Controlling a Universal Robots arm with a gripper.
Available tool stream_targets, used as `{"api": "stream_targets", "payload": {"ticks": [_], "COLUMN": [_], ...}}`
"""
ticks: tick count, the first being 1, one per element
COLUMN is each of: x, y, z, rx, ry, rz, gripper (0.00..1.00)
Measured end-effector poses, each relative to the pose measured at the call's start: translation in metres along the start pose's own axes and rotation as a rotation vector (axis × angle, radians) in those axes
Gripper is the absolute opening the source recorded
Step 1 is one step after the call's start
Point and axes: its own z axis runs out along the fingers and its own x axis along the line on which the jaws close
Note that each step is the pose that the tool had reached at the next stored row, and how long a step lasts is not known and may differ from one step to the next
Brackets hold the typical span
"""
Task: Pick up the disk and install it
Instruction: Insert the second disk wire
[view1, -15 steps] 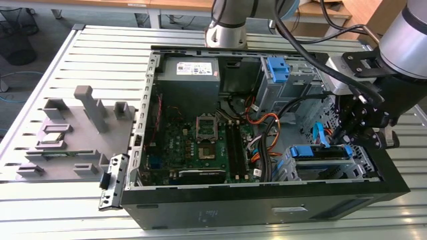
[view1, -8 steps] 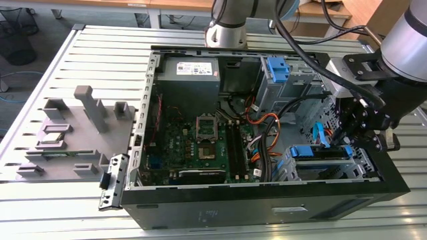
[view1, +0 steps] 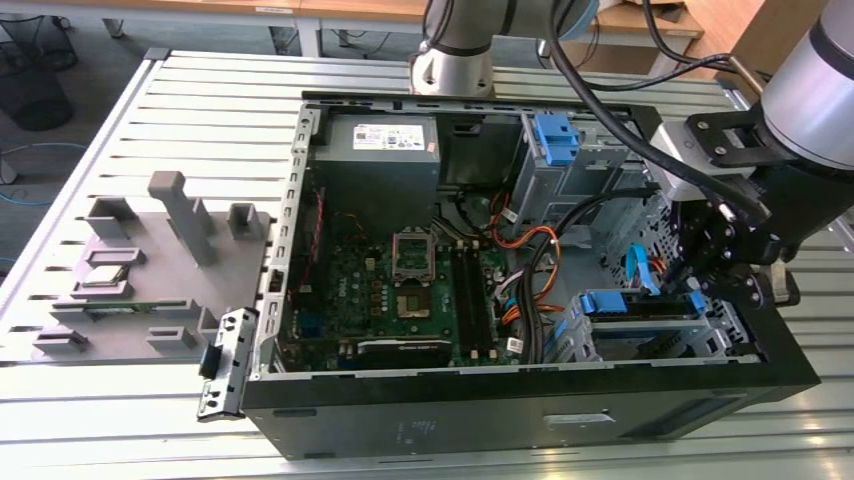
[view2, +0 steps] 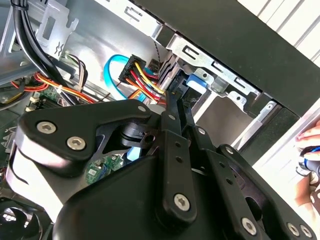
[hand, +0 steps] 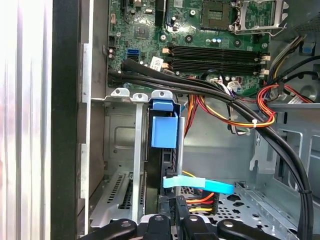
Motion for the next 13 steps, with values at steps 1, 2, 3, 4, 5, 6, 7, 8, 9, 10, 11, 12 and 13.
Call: {"api": "stream_targets", "payload": {"ticks": [1,2,3,4,5,6,7,8,9,10,11,12,13], "x": [0.0000,0.0002,0.0003,0.0004,0.0005,0.0006,0.0007,0.0007,0.0008,0.0010,0.0014,0.0017,0.0020], "y": [0.0001,0.0004,0.0006,0.0009,0.0012,0.0015,0.0016,0.0017,0.0019,0.0021,0.0023,0.0026,0.0029], "z": [0.0000,0.0001,0.0002,0.0003,0.0003,0.0003,0.0003,0.0004,0.0004,0.0006,0.0007,0.0008,0.0009], "rx": [0.0001,0.0002,0.0004,0.0008,0.0011,0.0013,0.0015,0.0016,0.0019,0.0027,0.0043,0.0060,0.0074], "ry": [-0.0004,-0.0007,-0.0009,-0.0012,-0.0014,-0.0017,-0.0018,-0.0020,-0.0022,-0.0029,-0.0039,-0.0054,-0.0068], "rz": [0.000,0.000,0.000,0.000,0.000,0.000,0.000,0.000,0.000,0.000,0.000,0.000,0.000], "gripper": [0.17,0.17,0.17,0.17,0.17,0.17,0.17,0.17,0.17,0.17,0.17,0.17,0.17]}}
